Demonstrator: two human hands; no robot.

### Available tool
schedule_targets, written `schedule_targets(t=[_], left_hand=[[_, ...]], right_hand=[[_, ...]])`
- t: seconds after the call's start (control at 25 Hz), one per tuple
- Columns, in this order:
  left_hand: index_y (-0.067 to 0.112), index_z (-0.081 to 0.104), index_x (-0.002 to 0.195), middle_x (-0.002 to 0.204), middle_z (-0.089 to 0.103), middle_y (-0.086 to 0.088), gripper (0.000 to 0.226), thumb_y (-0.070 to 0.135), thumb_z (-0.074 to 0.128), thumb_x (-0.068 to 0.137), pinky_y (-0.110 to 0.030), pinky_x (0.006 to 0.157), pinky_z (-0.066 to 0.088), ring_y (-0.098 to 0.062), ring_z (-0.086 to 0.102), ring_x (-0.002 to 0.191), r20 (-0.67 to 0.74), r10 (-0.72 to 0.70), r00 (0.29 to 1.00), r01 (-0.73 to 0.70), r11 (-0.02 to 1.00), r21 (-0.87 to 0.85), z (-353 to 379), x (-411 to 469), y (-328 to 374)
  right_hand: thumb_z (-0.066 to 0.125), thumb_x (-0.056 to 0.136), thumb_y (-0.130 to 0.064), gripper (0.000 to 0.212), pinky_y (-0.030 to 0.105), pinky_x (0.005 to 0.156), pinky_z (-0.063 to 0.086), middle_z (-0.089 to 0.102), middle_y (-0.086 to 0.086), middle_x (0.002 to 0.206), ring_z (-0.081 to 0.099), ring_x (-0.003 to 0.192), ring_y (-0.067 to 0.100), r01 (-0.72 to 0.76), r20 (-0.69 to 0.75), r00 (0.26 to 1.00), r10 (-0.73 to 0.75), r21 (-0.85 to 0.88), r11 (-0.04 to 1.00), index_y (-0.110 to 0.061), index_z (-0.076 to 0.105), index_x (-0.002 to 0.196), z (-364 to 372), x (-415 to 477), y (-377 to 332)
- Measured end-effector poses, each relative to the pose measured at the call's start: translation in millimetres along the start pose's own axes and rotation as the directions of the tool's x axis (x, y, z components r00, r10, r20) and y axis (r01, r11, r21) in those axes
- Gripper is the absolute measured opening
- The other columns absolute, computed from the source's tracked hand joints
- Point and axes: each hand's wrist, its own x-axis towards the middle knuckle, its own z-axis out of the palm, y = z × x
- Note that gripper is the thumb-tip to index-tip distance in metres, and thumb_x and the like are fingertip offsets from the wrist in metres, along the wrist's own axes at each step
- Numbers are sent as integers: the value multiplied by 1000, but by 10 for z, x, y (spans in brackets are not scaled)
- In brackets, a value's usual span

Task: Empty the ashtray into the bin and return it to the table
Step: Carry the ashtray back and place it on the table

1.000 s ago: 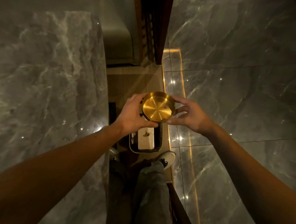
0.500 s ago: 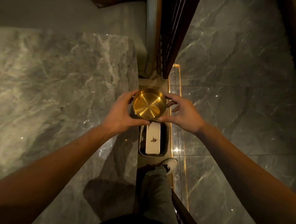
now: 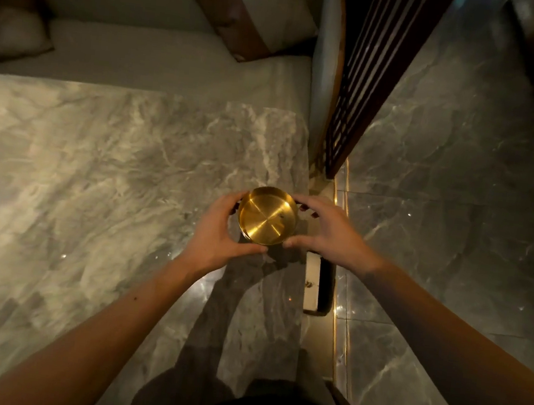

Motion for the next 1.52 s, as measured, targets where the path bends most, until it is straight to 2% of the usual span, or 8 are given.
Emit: schedule_targets(t=[0.28, 0.48, 0.64, 0.76, 0.88, 1.08, 1.32, 1.52], left_hand=[[28, 48, 133, 130, 58, 3, 98, 49, 89, 47, -32, 100, 47, -14, 57, 118, -107, -88, 990, 89, 996, 4, -262, -237, -146], [28, 47, 134, 130, 54, 8, 96, 39, 94, 51, -16, 96, 40, -9, 54, 117, -110, -94, 990, 97, 995, 24, -681, -333, -463], [31, 46, 132, 129, 54, 5, 96, 39, 95, 50, -18, 98, 41, -9, 53, 116, -111, -77, 991, 77, 997, -7, -1289, -327, -951], [23, 48, 134, 128, 52, 3, 98, 40, 95, 49, -10, 95, 37, -11, 52, 115, -73, -29, 997, 29, 1000, 5, -1911, -295, -1429], [21, 48, 135, 129, 50, 5, 100, 37, 96, 49, -3, 92, 33, -9, 50, 115, -44, -44, 998, 44, 999, 7, -2466, -374, -1814], [19, 47, 137, 132, 51, 0, 102, 35, 96, 49, -10, 96, 36, -12, 51, 118, -47, -81, 996, 81, 997, -14, -3178, -671, -2240], [23, 46, 137, 135, 50, 2, 102, 36, 96, 49, -15, 100, 37, -12, 50, 121, -94, -103, 990, 103, 995, -7, -3505, -907, -2429], [20, 46, 139, 134, 50, 2, 102, 36, 95, 50, -27, 104, 41, -14, 50, 121, -160, -129, 979, 131, 991, 5, -3597, -1054, -2348]], right_hand=[[88, 61, -35, 83, 15, 90, 38, 54, -8, 122, 50, 109, 5, 144, 102, 984, -145, 21, 989, -18, 52, 134, 243, 285, -227], [89, 59, -36, 84, 20, 92, 41, 56, -6, 121, 52, 107, 7, 137, 123, 982, -141, 33, 990, -23, 53, 134, 631, 520, -545], [90, 58, -31, 85, 9, 87, 40, 55, -8, 117, 52, 98, -4, 127, 106, 986, -127, 3, 992, -19, 54, 134, 1125, 917, -971], [90, 58, -33, 86, 19, 91, 46, 56, -2, 122, 54, 104, 6, 101, 54, 993, -100, -16, 995, -19, 53, 134, 1685, 1219, -1380], [90, 58, -32, 86, 19, 92, 47, 57, 2, 125, 55, 108, 10, 77, 47, 996, -77, -5, 997, -17, 53, 135, 2168, 1471, -1780], [91, 58, -31, 87, 14, 88, 43, 56, -1, 124, 53, 105, 7, 66, 88, 994, -63, -24, 998, -14, 53, 135, 2786, 1732, -2311], [90, 60, -34, 86, 13, 88, 39, 55, -9, 122, 51, 104, 1, 91, 127, 988, -89, -9, 996, -21, 52, 136, 3109, 1846, -2590], [88, 60, -38, 84, 22, 91, 44, 57, -4, 120, 53, 106, 6, 169, 163, 972, -167, 0, 986, -22, 52, 134, 3150, 1889, -2696]])
